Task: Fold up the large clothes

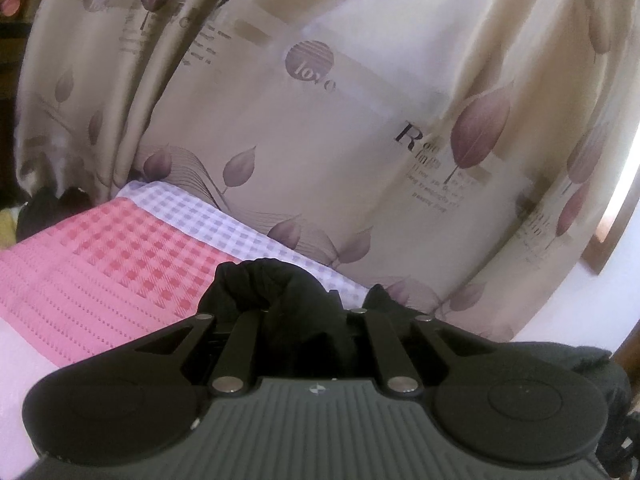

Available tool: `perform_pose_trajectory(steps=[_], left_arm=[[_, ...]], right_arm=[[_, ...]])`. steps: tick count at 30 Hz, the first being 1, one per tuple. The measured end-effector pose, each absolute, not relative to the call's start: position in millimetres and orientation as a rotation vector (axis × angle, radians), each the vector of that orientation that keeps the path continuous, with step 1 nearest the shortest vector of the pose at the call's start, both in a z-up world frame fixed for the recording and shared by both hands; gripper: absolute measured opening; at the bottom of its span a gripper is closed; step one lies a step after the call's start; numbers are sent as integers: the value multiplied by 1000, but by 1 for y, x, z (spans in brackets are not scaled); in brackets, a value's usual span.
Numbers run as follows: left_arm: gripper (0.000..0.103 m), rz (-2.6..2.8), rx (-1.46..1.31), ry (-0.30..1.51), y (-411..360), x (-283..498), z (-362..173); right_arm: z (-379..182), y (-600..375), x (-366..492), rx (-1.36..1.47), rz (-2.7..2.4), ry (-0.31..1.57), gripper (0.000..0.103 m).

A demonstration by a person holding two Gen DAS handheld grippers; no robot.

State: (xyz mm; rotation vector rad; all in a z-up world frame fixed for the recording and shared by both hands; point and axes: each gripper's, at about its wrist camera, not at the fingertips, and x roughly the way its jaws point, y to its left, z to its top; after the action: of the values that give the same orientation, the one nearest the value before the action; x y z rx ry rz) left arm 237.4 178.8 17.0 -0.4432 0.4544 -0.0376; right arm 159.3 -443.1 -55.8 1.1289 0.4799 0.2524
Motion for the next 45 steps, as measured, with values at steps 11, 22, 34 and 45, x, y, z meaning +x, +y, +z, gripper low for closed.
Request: perform_pose_trajectory(steps=[11, 22, 34, 45], left_arm=[[20, -7, -385, 465, 170, 260, -2], [38, -21, -367, 469, 166, 272, -12], [103, -15, -328, 326, 154, 261, 3], [29, -275, -274, 407, 81, 270, 15]], right_arm=[[-79, -439, 187, 1122, 181, 517, 17], [-95, -438, 199, 1127, 150, 551, 18], [-87, -448, 190, 1203, 148, 387, 95], [-4, -322, 204, 462, 373, 442, 37]])
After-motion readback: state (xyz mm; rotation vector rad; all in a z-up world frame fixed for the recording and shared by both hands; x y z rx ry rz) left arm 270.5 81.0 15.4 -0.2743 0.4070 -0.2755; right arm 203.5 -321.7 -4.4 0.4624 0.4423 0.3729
